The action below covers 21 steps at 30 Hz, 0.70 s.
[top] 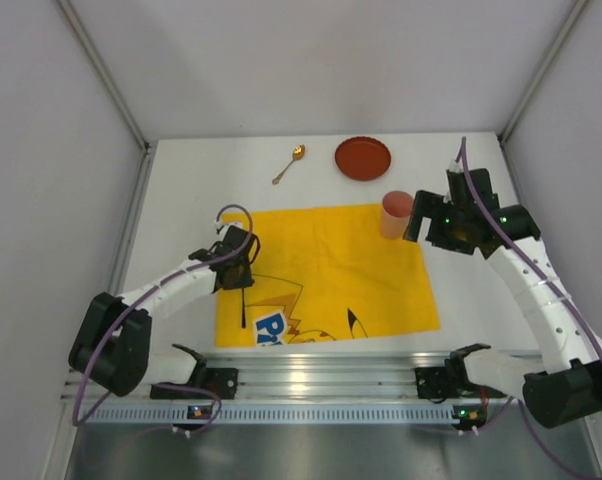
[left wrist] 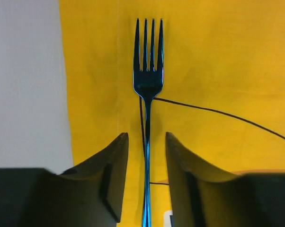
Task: Set the dinner table for one person
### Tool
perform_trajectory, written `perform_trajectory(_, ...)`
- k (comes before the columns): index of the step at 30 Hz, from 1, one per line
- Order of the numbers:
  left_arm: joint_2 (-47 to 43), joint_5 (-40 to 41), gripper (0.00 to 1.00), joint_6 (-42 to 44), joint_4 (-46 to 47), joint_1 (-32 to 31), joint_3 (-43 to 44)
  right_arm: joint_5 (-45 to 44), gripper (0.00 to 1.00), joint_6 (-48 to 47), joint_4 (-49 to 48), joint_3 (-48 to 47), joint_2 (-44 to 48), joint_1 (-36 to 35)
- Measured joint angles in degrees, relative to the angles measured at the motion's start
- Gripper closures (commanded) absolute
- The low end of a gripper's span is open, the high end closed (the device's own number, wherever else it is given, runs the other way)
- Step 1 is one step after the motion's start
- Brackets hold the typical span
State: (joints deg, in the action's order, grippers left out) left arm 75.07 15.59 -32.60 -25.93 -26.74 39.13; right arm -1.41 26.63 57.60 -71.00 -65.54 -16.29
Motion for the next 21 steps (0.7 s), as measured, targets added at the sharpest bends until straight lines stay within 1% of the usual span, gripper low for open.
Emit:
perform_trajectory(2, 1.3, 0.6, 0.45, 0.6, -0.5, 0.0, 0.8, -0.1, 0.0, 0.1, -0.2, 2.0, 1.3, 0.0)
perform_trajectory(3, 1.8, 1.0, 0.38, 1.2, -1.1, 0.0, 1.7, -0.1, 0.0, 0.2, -0.1, 2.9, 1.9, 0.0)
perform_trajectory(4, 2.0, 1.6, 0.36, 1.7, -2.1, 0.0, 3.1, -0.2, 0.0, 0.3, -0.1, 3.9, 2.3, 0.0)
perform_trajectory(6, 2.8, 2.9, 0.26, 3.3, -3.3, 0.0, 8.1, -0.3, 0.0, 0.6, -0.1, 5.0, 2.8, 0.0)
perform_trajectory(8, 4.7, 4.1, 0.25, 5.6, -3.7, 0.0, 15.7, -0.5, 0.0, 1.0, -0.2, 5.7, 2.9, 0.0)
perform_trajectory(9, 6.9, 4.8, 0.25, 7.0, -3.1, 0.0, 20.9, -0.6, 0.0, 1.1, -0.3, 5.9, 2.9, 0.0)
perform_trajectory(11, 14.4, 4.8, 0.3, 10.6, -2.2, 0.3, 33.9, -0.6, 0.0, 1.5, -0.8, 6.2, 2.9, 0.0)
perform_trajectory(12, 18.7, 4.7, 0.34, 12.1, -1.2, 0.6, 40.6, -0.7, 0.0, 1.6, -0.8, 6.2, 2.8, 0.0)
perform_trajectory(13, 24.9, 4.3, 0.39, 13.9, -0.2, 0.9, 49.6, -0.7, 0.0, 1.7, -0.7, 6.1, 2.8, 0.0)
perform_trajectory(14, 30.7, 3.9, 0.4, 15.3, -0.1, 1.2, 57.3, -0.8, 0.0, 1.8, -0.6, 6.1, 2.6, 0.0)
perform_trajectory(15, 38.3, 3.1, 0.39, 16.9, 0.8, 1.6, 68.1, -0.9, 0.0, 1.9, -0.6, 6.1, 2.4, 0.0)
perform_trajectory(16, 43.0, 2.5, 0.37, 17.9, 1.6, 1.8, 74.2, -1.1, 0.0, 2.0, -0.5, 6.1, 2.3, 0.0)
perform_trajectory(17, 50.0, 0.8, 0.31, 18.8, 2.1, 2.4, 82.6, -1.3, 0.0, 2.1, -0.5, 6.1, 2.1, 0.0)
perform_trajectory(18, 54.5, -1.0, 0.28, 19.0, 3.5, 3.0, 87.2, -1.4, 0.0, 2.2, -0.3, 6.1, 2.1, 0.0)
perform_trajectory(19, 57.7, -2.8, 0.24, 18.9, 4.7, 3.6, 89.6, -1.6, 0.0, 2.5, -0.1, 6.1, 2.0, 0.0)
perform_trajectory(21, 63.5, -6.2, 0.18, 17.6, 6.4, 5.3, 92.1, -1.6, 0.0, 3.0, 0.8, 6.1, 2.0, 0.0)
